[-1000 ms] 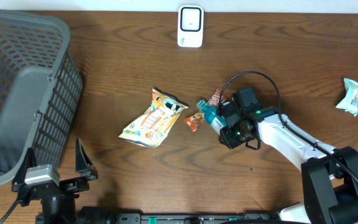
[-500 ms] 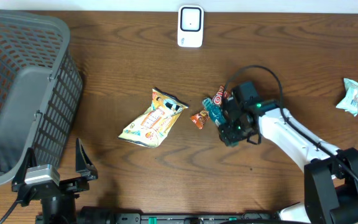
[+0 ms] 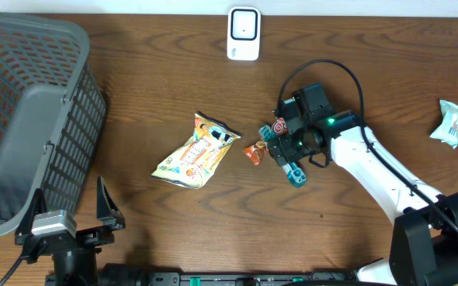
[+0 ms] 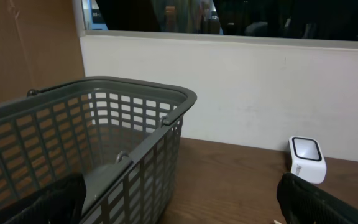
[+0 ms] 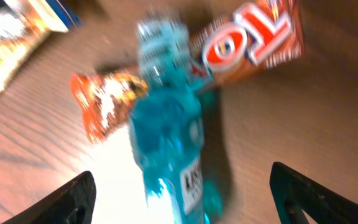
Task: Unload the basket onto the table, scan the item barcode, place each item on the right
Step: 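Swing the bottle upright and carry it toward the scanner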
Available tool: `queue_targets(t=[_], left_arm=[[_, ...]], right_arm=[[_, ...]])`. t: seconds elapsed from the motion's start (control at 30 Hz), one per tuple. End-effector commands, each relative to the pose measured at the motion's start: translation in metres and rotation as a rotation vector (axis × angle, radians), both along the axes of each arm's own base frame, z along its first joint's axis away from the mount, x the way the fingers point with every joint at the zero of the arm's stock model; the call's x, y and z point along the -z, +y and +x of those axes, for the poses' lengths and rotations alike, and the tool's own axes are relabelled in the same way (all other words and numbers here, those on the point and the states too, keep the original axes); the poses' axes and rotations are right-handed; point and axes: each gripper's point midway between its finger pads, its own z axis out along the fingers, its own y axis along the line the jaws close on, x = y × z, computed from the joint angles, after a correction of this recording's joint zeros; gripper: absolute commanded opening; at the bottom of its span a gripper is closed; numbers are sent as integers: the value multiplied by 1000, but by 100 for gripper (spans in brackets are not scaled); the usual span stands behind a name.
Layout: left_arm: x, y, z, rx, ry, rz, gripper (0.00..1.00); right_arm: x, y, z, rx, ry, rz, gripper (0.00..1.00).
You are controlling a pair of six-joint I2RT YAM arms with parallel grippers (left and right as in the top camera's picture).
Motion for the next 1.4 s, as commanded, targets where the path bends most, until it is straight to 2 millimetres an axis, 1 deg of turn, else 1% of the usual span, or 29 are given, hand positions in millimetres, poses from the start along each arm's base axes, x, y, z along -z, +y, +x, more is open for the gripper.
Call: queue_targets(t=[0.0,0.07,0.17,0.2,0.27,0.33,0.4,0.43,0.6,0.63,0.7,0.73,0.8,0.83,0.9,0.97,1.1,1.17,1.2,1.23,1.37], left_arm=[[1,1,0,-3,-4,-2,98],[1,1,0,-3,-4,-2,98],[1,1,0,-3,-4,-2,98],[1,1,0,-3,-4,-2,98],[1,1,0,-3,-4,-2,98],[1,1,0,-3,-4,-2,98],[1,1,0,-3,-4,-2,98],[1,1,0,-3,-4,-2,98],[1,1,0,-3,-4,-2,98],[1,1,0,-3,-4,-2,98],[1,1,0,-3,-4,-2,98],[1,1,0,-3,-4,-2,98],[1,1,0,-3,-4,-2,98],[1,1,0,-3,-4,-2,98],[1,1,0,-3,-4,-2,98],[1,1,0,-3,-4,-2,98],[1,1,0,-3,-4,-2,98],[1,1,0,-3,-4,-2,98],[1,1,0,-3,-4,-2,98],[1,1,0,-3,-4,-2,98],[1,1,0,-3,-4,-2,98]], right_arm=[[-17,18,11,-15,-56,38,84],[-25,25,20,-17,-65,33,85],[-32,24,32,17,-35,-31,83],[-32,25,33,15,-4,-51,81],[-29,26,34,11,85,-93,72],[-26,26,31,6,146,-124,66],[-19,25,28,-7,187,-146,66],[-15,25,26,-13,200,-153,67],[6,29,20,-46,249,-184,66],[14,31,18,-53,265,-196,65],[24,32,17,-62,278,-212,64],[33,32,17,-67,287,-232,63],[47,28,16,-69,303,-277,54],[56,23,16,-67,316,-309,47],[66,20,15,-67,334,-329,45],[72,20,13,-68,347,-336,43],[74,21,16,-67,338,-331,31],[74,22,16,-70,338,-325,16],[74,24,15,-73,346,-311,6],[73,28,13,-76,356,-289,1],[68,40,12,-75,386,-193,1]])
